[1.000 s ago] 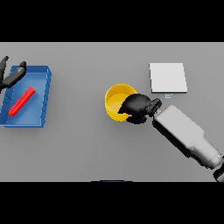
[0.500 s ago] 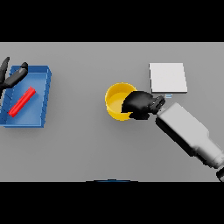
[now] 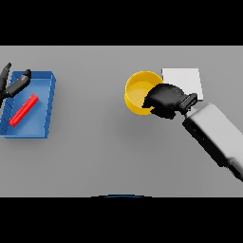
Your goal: Pick up the red beaker and tilt it to pour out 1 green nut into yellow bowl. Pick up the yellow bowl and place it on the metallic measuring scale.
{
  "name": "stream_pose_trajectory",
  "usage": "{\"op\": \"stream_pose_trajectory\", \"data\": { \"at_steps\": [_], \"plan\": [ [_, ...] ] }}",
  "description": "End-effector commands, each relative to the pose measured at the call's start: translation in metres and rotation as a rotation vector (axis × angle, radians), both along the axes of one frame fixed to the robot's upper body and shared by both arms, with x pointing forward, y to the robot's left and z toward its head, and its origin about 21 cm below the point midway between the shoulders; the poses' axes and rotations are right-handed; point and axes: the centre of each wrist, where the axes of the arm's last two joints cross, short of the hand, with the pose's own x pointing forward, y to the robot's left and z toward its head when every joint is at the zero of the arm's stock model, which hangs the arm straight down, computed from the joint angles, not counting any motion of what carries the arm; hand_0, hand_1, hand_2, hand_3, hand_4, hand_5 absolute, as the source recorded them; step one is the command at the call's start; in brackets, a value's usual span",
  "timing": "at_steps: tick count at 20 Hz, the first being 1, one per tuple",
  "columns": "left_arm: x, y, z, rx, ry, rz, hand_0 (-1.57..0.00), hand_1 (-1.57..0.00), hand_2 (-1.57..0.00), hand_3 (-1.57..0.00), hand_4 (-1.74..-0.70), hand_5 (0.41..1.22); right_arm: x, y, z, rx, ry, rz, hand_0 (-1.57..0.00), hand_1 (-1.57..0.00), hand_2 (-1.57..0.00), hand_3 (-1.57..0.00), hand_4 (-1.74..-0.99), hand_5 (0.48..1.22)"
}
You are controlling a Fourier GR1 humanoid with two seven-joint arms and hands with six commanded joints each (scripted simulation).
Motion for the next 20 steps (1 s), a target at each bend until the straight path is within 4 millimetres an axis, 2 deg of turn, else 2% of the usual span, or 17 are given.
{"op": "stream_pose_trajectory", "data": {
  "at_steps": [1, 4, 6, 9, 11, 16, 20],
  "plan": [
    [0.001, -0.001, -0.001, -0.005, 0.000, 0.002, 0.00, 0.00, 0.00, 0.00, -0.71, 0.686, 0.000, -0.001, 0.002, 0.007, -0.011, -0.010, -1.57, -1.57, -1.48, -1.17, -1.740, 1.220],
    [0.000, -0.002, 0.004, -0.006, -0.007, 0.006, 0.00, 0.00, 0.00, 0.00, -0.72, 0.688, 0.000, 0.001, 0.010, 0.016, -0.024, -0.018, -1.56, -1.57, -1.52, -1.16, -1.740, 1.220],
    [-0.001, -0.001, 0.006, 0.000, -0.002, 0.011, 0.00, 0.00, 0.00, 0.00, -0.72, 0.698, 0.004, -0.011, 0.016, 0.008, -0.046, -0.049, -1.56, -1.57, -1.51, -1.15, -1.741, 1.220],
    [0.001, -0.004, 0.007, -0.006, -0.014, 0.008, 0.00, 0.00, 0.00, 0.00, -0.73, 0.715, 0.013, -0.024, 0.012, 0.020, -0.084, -0.094, -1.57, -1.57, -1.54, -1.15, -1.741, 1.221],
    [-0.001, -0.004, 0.007, -0.004, -0.002, 0.017, 0.00, 0.00, 0.00, 0.00, -0.73, 0.717, 0.022, -0.033, 0.017, 0.027, -0.100, -0.140, -1.57, -1.57, -1.53, -1.15, -1.741, 1.221],
    [-0.003, 0.000, 0.011, -0.007, 0.009, 0.030, 0.00, 0.00, 0.00, 0.00, -0.74, 0.734, 0.042, -0.065, 0.003, 0.029, -0.128, -0.223, -1.57, -1.57, -1.55, -1.15, -1.741, 1.221],
    [-0.003, 0.001, 0.013, 0.006, 0.015, 0.032, 0.00, 0.00, 0.00, 0.00, -0.72, 0.732, 0.053, -0.080, -0.009, 0.026, -0.121, -0.304, -1.57, -1.57, -1.52, -1.16, -1.741, 1.221]
  ]
}}
